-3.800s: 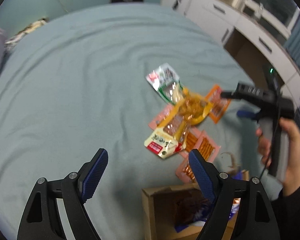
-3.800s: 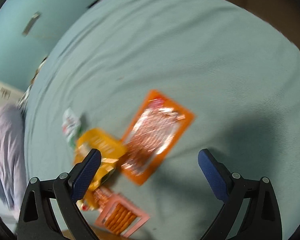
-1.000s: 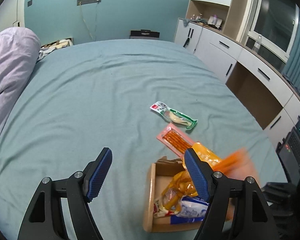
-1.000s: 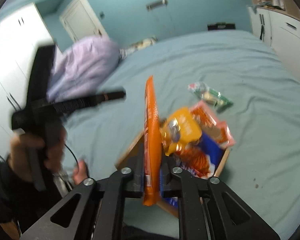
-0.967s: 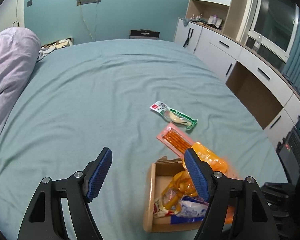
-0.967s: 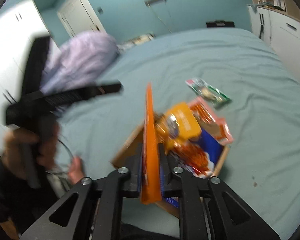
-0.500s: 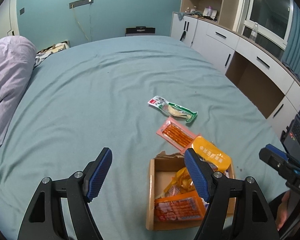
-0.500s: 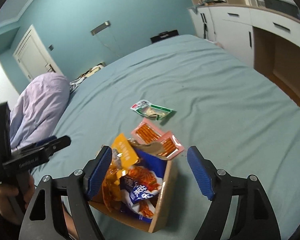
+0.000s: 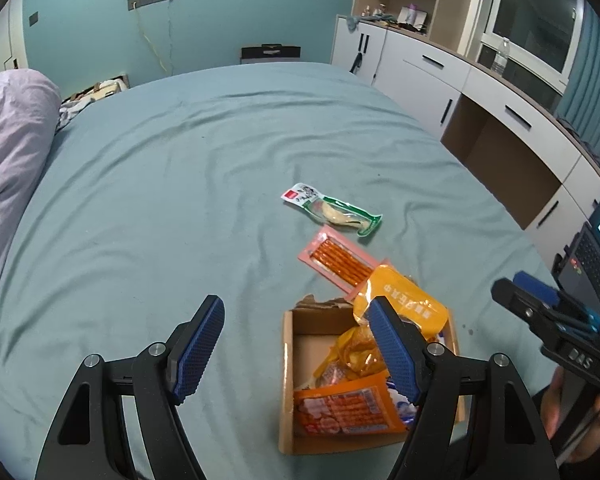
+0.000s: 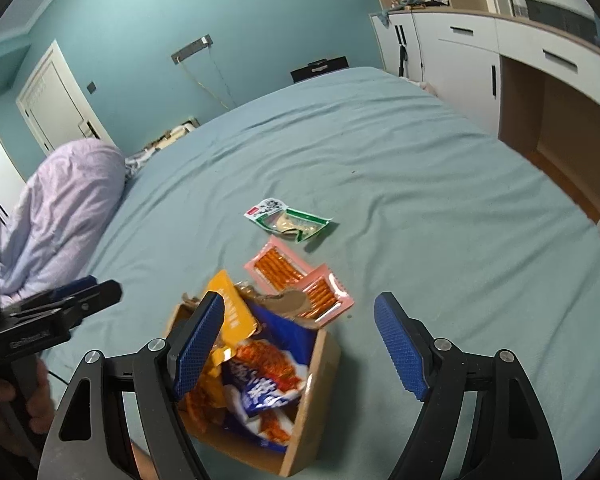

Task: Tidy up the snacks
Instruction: 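Move both open grippers toward the green packet and pink sticks on the bed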

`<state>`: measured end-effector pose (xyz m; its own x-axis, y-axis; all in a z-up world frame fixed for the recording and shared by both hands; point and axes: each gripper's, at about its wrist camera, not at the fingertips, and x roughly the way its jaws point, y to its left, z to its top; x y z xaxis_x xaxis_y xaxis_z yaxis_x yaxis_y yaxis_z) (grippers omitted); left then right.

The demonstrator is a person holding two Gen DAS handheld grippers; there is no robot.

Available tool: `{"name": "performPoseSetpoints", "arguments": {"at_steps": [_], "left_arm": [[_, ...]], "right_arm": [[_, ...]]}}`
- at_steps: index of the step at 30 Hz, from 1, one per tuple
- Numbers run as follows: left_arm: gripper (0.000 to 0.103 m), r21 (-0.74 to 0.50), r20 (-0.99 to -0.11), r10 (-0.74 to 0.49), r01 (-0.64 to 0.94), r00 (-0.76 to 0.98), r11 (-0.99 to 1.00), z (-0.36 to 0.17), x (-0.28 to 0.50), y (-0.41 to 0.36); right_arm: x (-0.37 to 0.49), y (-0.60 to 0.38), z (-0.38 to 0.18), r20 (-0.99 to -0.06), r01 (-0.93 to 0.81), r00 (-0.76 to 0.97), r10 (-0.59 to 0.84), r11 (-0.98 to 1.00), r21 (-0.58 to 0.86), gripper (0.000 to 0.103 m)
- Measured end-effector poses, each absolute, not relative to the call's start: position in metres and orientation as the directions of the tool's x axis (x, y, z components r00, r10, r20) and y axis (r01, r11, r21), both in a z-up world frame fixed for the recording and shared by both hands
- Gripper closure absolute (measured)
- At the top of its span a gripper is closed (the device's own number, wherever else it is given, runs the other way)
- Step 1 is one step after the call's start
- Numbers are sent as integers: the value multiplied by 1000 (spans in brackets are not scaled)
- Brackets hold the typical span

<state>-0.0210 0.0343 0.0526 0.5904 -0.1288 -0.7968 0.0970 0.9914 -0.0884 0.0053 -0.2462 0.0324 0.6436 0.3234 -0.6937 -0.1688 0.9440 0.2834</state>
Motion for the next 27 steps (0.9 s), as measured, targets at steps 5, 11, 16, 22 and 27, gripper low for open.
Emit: {"name": "performPoseSetpoints", "arguments": {"at_steps": [5,11,16,22,27], "left_arm": [[28,-107,-799,-145,100,584,989,54,-16,35],[28,-127,-808,-162,100,566,987,51,-6,35],[27,-144,-807,-183,113,562,983,52,2,32],[27,-124,-825,-168,117,540,985,45,22,34],[27,-150,-825,-161,65,542,987,43,45,53]], "right_arm": [[30,-247,28,-693,-175,646,321,945,275,26],[58,-255,16,-709,-140,603,367,923,359,26],[78,-248,12,-730,-129,598,330,939,318,26],[111,-231,3,-788,-122,563,249,968,220,26],[142,-221,-8,-810,-132,528,256,967,219,26]]}}
